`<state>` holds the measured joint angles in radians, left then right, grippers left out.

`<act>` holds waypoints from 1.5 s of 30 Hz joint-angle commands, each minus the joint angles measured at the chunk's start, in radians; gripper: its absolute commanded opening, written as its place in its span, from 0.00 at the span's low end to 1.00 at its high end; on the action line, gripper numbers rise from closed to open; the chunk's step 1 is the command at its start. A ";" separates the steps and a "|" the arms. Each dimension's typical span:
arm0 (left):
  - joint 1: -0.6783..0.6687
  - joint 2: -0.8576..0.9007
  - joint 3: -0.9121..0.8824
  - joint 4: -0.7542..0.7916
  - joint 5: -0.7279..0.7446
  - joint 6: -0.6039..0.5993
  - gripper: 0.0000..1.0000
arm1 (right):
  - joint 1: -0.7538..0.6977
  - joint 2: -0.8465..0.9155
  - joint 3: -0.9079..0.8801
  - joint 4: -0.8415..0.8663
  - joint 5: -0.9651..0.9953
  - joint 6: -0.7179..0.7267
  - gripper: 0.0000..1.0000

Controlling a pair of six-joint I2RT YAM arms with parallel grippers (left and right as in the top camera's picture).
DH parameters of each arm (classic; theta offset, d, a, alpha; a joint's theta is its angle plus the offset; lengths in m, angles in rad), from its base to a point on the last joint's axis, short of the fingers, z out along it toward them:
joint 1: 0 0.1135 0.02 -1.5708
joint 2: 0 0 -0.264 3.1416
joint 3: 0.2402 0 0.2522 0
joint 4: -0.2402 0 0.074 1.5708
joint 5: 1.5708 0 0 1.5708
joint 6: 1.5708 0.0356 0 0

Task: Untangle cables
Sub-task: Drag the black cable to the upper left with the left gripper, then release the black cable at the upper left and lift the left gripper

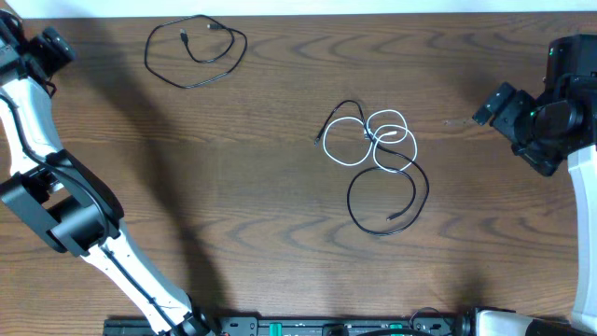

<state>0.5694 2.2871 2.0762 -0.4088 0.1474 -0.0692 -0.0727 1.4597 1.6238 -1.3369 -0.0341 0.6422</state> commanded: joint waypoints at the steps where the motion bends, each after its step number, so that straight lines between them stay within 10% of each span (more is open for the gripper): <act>1: -0.023 -0.032 0.019 -0.085 0.019 0.028 0.99 | 0.008 -0.001 -0.005 -0.007 -0.003 -0.012 0.99; 9: -0.151 -0.031 -0.006 -0.227 0.335 0.027 0.88 | 0.044 -0.001 -0.005 -0.017 -0.003 -0.012 0.99; 15: -0.331 -0.031 -0.026 -0.249 0.276 0.029 0.08 | 0.068 -0.001 -0.005 -0.017 -0.003 -0.012 0.99; 27: -0.624 0.090 -0.076 -0.150 0.040 0.040 0.07 | 0.113 -0.001 -0.005 -0.025 -0.003 -0.039 0.99; 45: -0.569 0.216 -0.076 0.005 -0.039 0.051 0.07 | 0.122 -0.001 -0.005 -0.046 -0.003 -0.039 0.99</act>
<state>-0.0135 2.4836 2.0045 -0.4110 0.1646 -0.0429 0.0444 1.4597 1.6211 -1.3777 -0.0380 0.6167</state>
